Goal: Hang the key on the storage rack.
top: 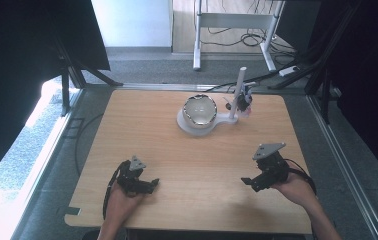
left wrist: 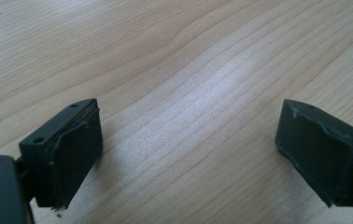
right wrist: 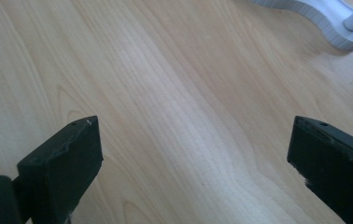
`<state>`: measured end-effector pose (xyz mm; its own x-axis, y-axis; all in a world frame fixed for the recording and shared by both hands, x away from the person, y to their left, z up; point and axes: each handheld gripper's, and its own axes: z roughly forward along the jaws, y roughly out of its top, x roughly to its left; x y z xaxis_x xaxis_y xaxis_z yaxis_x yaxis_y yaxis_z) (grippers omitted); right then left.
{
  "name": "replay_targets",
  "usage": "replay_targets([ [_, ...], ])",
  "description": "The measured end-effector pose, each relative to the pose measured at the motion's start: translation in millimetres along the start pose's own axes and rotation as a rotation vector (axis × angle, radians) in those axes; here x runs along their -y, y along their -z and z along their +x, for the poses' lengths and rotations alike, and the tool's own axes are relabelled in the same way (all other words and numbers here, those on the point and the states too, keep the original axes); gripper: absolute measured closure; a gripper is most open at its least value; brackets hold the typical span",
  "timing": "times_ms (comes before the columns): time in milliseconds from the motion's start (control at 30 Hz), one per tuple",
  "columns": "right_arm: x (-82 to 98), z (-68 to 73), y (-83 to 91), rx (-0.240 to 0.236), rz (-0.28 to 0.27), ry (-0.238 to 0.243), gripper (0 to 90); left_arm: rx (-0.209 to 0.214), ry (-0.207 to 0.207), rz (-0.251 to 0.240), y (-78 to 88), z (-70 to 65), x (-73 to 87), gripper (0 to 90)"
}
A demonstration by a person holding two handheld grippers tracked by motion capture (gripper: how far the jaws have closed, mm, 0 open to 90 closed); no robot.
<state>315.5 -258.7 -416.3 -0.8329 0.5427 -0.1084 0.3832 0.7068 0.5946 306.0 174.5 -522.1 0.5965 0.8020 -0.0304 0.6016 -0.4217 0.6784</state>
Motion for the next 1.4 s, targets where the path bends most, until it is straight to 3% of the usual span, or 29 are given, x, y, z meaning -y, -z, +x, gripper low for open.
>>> replay_targets([
  [333,9.4,17.8,-12.4,-0.004,0.015,0.018,2.4,0.0,0.001,0.0,0.0,-0.1,0.0,7.4],
  [767,14.5,32.5,-40.0,-0.035,-0.018,0.017,0.0,0.0,0.001,-0.001,0.0,-0.1,0.0,7.4],
  [1067,22.8,40.4,-64.3,-0.047,-0.048,-0.003,0.0,0.0,0.001,-0.001,0.0,-0.1,0.0,7.5],
  [1400,36.4,41.9,-85.8,-0.058,-0.117,-0.04,0.0,0.0,0.0,-0.001,0.1,0.0,0.0,7.5],
])
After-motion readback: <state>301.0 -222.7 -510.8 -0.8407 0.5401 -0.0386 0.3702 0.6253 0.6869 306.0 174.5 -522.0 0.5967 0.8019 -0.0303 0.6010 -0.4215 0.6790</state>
